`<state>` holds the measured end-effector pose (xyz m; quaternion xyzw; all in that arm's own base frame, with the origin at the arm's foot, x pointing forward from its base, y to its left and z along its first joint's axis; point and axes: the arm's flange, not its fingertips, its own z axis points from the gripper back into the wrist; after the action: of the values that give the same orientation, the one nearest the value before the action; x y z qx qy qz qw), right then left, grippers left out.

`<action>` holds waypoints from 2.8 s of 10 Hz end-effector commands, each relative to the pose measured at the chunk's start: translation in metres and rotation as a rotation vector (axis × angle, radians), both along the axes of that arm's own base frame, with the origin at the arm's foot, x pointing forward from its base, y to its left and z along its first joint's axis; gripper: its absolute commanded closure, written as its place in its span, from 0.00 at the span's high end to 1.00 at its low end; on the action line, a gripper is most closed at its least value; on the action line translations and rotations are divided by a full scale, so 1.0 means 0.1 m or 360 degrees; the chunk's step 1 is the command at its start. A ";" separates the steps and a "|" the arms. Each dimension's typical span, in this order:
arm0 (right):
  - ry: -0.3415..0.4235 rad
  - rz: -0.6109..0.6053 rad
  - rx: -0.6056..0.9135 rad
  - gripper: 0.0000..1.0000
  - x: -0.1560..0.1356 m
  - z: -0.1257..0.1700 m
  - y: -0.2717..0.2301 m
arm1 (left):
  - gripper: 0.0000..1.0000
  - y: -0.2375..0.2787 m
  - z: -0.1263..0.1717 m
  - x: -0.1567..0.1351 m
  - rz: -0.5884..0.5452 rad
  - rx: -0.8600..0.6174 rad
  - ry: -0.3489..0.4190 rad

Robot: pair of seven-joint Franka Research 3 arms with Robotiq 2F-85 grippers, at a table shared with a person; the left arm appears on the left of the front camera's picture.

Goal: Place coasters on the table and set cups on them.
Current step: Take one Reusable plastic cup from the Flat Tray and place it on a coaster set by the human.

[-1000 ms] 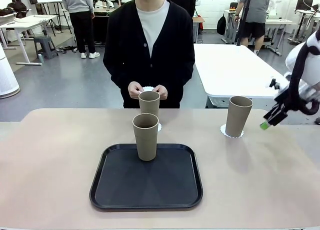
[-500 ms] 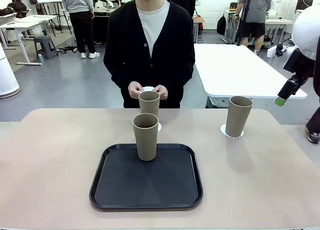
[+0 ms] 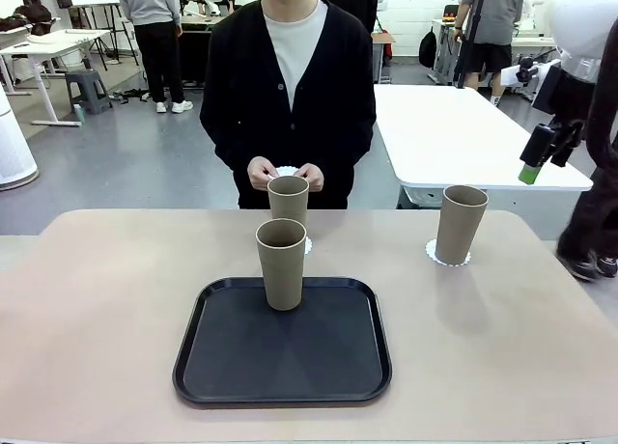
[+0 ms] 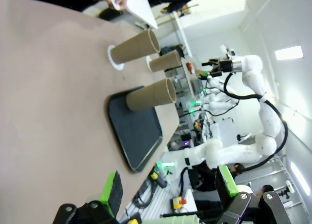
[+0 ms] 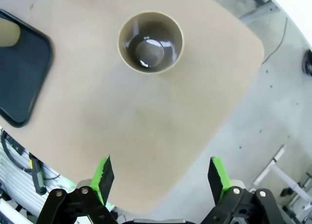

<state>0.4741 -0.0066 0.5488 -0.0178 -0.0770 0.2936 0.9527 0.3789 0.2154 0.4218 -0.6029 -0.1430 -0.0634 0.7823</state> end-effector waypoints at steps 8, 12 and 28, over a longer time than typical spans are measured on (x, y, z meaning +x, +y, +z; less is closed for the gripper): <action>0.0011 -0.0014 -0.0046 1.00 -0.04 -0.08 -0.08 | 1.00 0.00 0.00 -0.02 0.0004 0.0004 0.0004; 0.0020 -0.0014 -0.0015 1.00 -0.02 -0.06 -0.08 | 1.00 0.00 0.00 -0.02 0.0004 0.0004 0.0004; 0.0790 -0.0262 0.1938 1.00 -0.66 -0.76 -2.10 | 1.00 0.00 0.00 -0.02 0.0004 0.0004 0.0004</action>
<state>0.3997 -0.1970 0.4743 0.6166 -0.0196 0.0800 0.7829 0.3788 0.2157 0.4215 -0.6029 -0.1430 -0.0629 0.7824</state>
